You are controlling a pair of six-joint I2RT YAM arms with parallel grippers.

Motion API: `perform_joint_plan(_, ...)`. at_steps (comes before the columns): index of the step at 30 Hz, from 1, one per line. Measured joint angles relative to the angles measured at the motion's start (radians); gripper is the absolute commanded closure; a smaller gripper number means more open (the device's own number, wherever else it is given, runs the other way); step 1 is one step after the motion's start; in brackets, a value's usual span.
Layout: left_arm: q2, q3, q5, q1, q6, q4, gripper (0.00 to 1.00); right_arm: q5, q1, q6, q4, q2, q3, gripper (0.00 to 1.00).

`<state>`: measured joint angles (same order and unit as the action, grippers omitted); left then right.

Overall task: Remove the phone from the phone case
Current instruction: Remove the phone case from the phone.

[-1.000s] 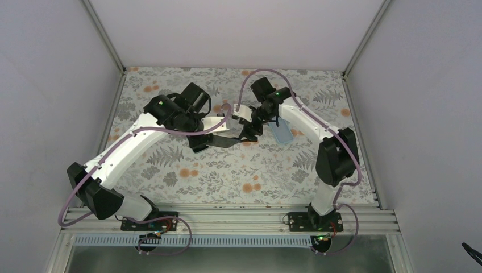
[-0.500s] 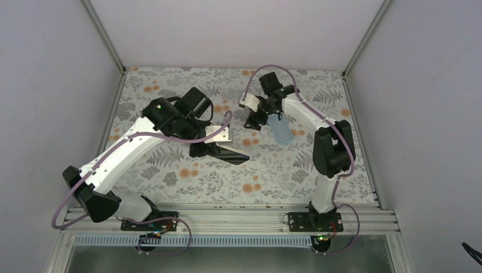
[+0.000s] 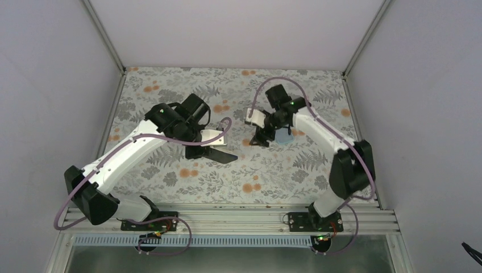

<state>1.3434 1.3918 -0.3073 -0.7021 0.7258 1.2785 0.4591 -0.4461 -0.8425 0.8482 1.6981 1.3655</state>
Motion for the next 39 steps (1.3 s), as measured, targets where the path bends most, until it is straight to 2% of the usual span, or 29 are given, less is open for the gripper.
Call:
perform_joint_plan(3,0.032,-0.004,0.016,0.021,0.011,-0.02,0.98,0.014,-0.071,-0.003,0.035,-0.124,-0.08,0.11)
perform_joint_plan(8,0.076,0.03,0.017,0.052,0.033,-0.031,0.98,0.039,-0.133,0.01,0.028,-0.187,-0.138,0.12)
perform_joint_plan(15,0.123,0.082,-0.019,0.063,0.052,-0.027,0.98,0.031,-0.151,0.051,-0.025,-0.18,-0.164,0.15)
perform_joint_plan(20,0.123,0.103,-0.044,0.063,0.054,-0.019,0.98,0.025,-0.156,0.064,-0.053,-0.115,-0.128,0.16)
perform_joint_plan(39,0.118,0.105,-0.039,0.072,0.075,0.003,0.98,0.034,-0.162,0.021,0.001,-0.021,-0.063,0.16)
